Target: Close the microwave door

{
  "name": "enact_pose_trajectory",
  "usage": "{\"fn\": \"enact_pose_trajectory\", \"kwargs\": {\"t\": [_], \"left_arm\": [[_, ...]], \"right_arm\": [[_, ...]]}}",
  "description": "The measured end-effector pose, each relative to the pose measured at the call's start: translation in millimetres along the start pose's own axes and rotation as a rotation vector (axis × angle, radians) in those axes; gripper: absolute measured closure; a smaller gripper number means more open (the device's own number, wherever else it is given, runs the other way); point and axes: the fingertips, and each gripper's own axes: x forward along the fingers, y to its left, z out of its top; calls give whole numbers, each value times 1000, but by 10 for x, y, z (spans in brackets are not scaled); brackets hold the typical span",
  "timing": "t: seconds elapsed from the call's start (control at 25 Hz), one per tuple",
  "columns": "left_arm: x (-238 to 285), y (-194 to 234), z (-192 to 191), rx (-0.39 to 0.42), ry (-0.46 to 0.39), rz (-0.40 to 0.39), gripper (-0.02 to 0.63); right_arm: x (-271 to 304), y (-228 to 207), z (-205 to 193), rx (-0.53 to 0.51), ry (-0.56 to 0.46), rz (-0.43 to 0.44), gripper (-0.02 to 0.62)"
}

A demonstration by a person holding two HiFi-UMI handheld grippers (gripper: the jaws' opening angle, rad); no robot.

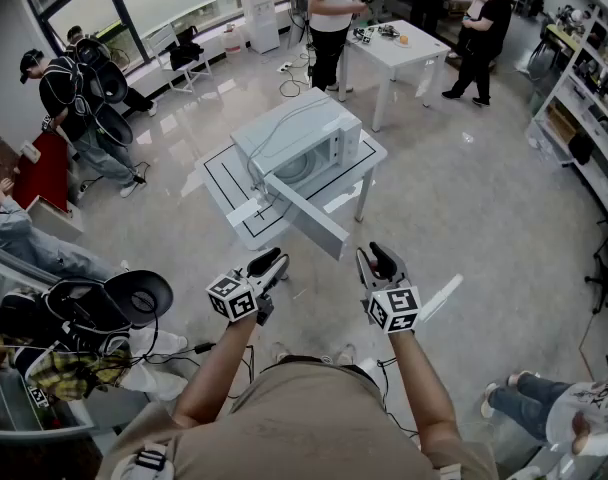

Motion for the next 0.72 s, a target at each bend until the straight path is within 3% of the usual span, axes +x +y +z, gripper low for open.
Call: {"fn": "enact_pose_trajectory", "kwargs": {"t": [0.72], "left_arm": [[11, 40, -38, 0, 16, 10, 488]], "right_arm": [[-4, 42, -111, 56, 12, 31, 466]]}}
